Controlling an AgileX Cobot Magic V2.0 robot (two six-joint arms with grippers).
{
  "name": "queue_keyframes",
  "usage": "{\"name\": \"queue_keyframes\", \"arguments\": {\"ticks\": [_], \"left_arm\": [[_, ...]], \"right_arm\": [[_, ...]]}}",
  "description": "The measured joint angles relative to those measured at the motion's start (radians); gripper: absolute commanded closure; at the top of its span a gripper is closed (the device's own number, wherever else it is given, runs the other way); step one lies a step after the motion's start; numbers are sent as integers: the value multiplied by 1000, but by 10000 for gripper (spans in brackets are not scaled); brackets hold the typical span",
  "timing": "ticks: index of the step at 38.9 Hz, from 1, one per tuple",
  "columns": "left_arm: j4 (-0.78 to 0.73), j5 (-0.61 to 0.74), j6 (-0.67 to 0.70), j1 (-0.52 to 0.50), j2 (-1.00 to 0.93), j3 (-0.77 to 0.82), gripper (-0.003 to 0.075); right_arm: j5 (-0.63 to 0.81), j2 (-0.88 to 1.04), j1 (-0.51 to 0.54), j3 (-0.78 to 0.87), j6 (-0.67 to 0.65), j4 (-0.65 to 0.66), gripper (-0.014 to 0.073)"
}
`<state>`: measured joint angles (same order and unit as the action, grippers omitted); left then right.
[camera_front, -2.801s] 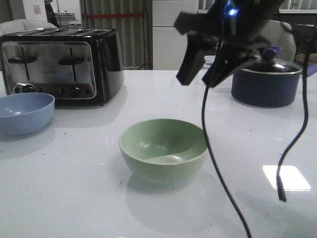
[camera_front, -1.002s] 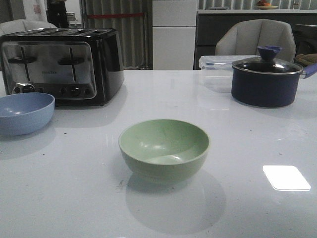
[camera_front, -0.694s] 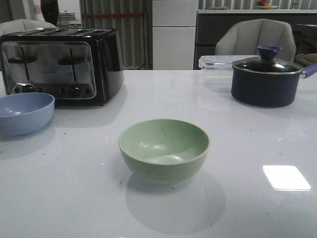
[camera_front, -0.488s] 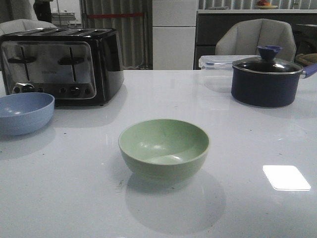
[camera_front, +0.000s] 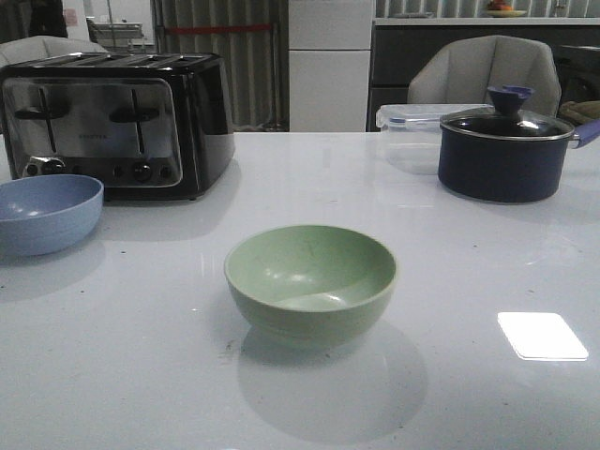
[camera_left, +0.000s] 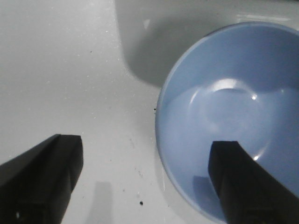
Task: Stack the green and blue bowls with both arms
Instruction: 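Lower the left gripper to the rim of the light blue bowl and grasp it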
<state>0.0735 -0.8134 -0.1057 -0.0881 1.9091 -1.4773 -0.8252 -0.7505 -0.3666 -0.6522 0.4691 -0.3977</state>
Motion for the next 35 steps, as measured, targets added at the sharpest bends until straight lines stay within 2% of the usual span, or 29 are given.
{"name": "queue_keyframes", "arguments": {"ticks": [7,10,17,24,35], "left_arm": [[18,23,-1,0,104,-52,141],[18,33,-1,0,125,-52,215],[18,35,-1,0,141,-52,462],[18,41,-1,0,141,-53,622],[29,23,-1,0,134,-60,622]], "right_arm": [[0,0,0,0,0,0,143],[0,0,0,0,0,0,143],[0,0,0,0,0,0,143],[0,0,0,0,0,0,143],[0,0,0,0,0,0,143]]}}
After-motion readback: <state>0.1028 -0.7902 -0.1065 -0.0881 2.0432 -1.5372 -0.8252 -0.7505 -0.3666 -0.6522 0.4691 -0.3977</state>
